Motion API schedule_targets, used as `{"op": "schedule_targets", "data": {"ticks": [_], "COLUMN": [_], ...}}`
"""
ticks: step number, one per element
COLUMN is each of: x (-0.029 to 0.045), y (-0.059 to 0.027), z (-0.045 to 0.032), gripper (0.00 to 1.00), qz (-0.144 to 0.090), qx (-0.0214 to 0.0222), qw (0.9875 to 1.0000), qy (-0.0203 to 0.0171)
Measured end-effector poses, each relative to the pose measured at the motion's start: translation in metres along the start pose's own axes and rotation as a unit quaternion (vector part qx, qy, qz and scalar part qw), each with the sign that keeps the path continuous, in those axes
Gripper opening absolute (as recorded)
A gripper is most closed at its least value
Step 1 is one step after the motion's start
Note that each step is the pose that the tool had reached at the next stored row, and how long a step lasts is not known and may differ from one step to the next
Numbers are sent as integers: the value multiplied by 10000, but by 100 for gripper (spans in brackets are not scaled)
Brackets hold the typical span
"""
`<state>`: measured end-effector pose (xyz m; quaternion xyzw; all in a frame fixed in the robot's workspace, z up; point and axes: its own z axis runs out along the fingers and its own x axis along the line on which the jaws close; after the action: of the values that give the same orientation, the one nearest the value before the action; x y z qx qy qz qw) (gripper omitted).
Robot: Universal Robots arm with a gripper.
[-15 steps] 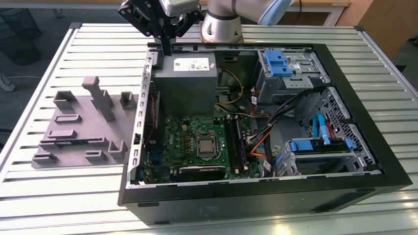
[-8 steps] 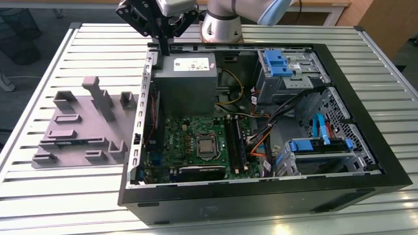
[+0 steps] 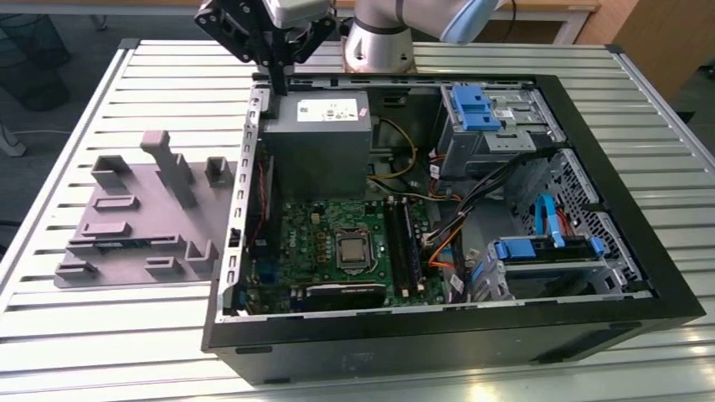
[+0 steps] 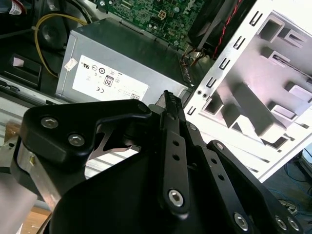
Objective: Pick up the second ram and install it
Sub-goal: 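Reach for the second ram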
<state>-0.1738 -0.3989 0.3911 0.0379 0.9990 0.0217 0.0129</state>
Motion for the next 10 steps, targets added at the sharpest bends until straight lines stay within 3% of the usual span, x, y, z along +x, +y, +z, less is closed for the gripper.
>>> {"op": "schedule_targets", "data": {"ticks": [10], "x": [42], "y": [-3], "z": [-1], "gripper": [11], "qz": [0], "qx": [0], "qw": [10000], "qy": [0]}}
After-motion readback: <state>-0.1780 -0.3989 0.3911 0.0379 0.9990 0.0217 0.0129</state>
